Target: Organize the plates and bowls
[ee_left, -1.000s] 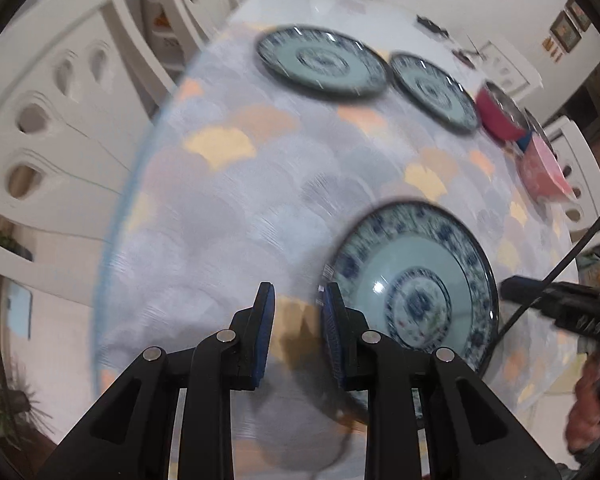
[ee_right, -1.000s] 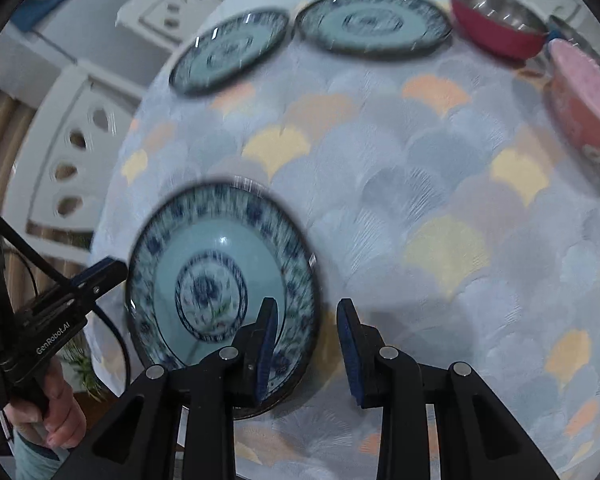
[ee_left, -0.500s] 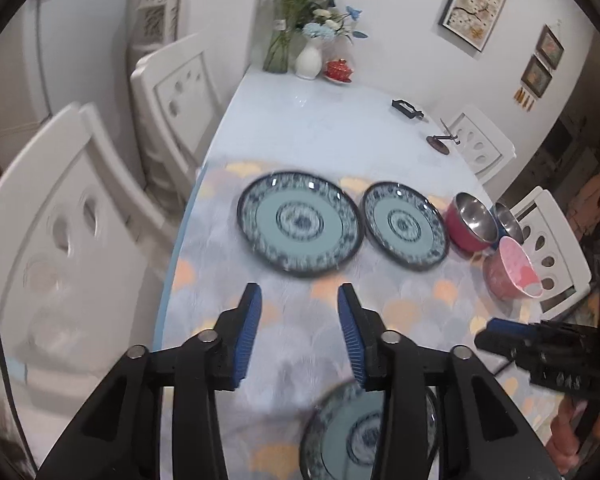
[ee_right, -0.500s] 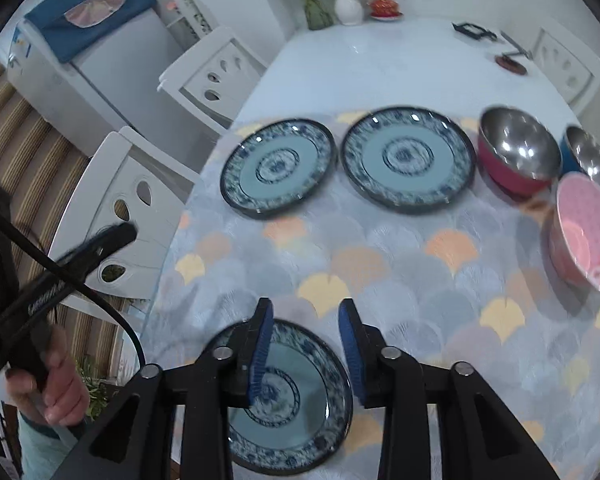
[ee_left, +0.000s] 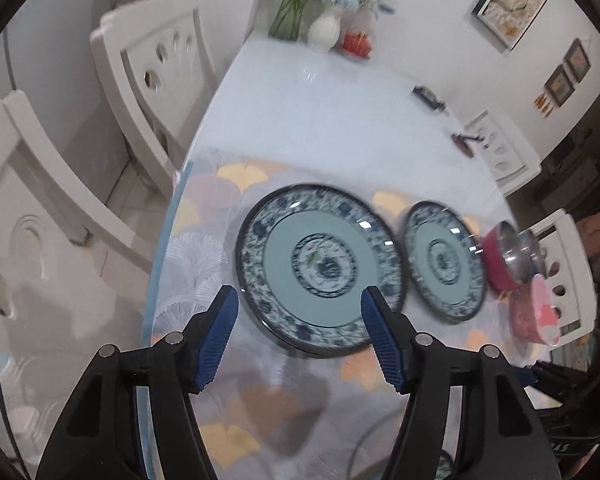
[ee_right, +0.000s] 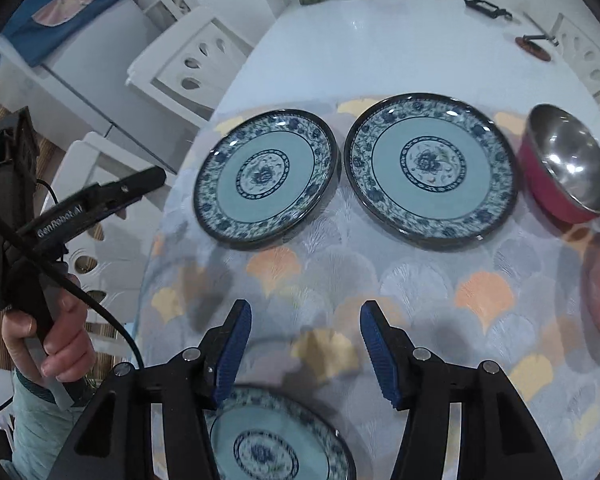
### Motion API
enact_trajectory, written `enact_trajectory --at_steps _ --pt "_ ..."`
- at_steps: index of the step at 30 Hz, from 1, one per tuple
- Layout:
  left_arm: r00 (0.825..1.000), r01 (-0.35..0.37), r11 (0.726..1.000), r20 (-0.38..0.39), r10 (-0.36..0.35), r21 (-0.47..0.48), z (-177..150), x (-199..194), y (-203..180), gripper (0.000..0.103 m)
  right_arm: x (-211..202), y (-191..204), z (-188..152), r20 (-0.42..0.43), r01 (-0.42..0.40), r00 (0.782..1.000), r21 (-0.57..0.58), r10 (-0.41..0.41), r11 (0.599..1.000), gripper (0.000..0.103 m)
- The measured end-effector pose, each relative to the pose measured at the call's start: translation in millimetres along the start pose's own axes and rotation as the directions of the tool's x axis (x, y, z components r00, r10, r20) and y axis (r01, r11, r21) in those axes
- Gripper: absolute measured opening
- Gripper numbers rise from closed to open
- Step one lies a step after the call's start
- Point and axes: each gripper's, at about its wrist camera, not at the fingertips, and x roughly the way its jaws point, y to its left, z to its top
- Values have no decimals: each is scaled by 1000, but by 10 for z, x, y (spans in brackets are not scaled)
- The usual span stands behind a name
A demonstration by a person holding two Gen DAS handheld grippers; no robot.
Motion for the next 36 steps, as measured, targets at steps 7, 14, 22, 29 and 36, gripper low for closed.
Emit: enact_trajectory --at_steps 7,14,22,29,36 --pt "996 1 999 -88 -4 -37 120 474 312 60 413 -73 231 -28 -13 1000 39 14 999 54" --pt "996 36 996 -80 -43 -78 310 737 411 57 726 -104 472 -61 -24 998 52 27 998 52" --pt "997 30 998 -65 -33 -58 448 942 425 46 903 -97 563 -74 -47 996 64 52 997 42" --pt "994 84 996 -72 -84 -12 580 1062 381 39 975 -16 662 -47 -22 999 30 24 999 32" --pt "997 53 999 -52 -53 -2 482 1000 349 35 1025 65 710 -41 -6 999 -20 5 1000 29"
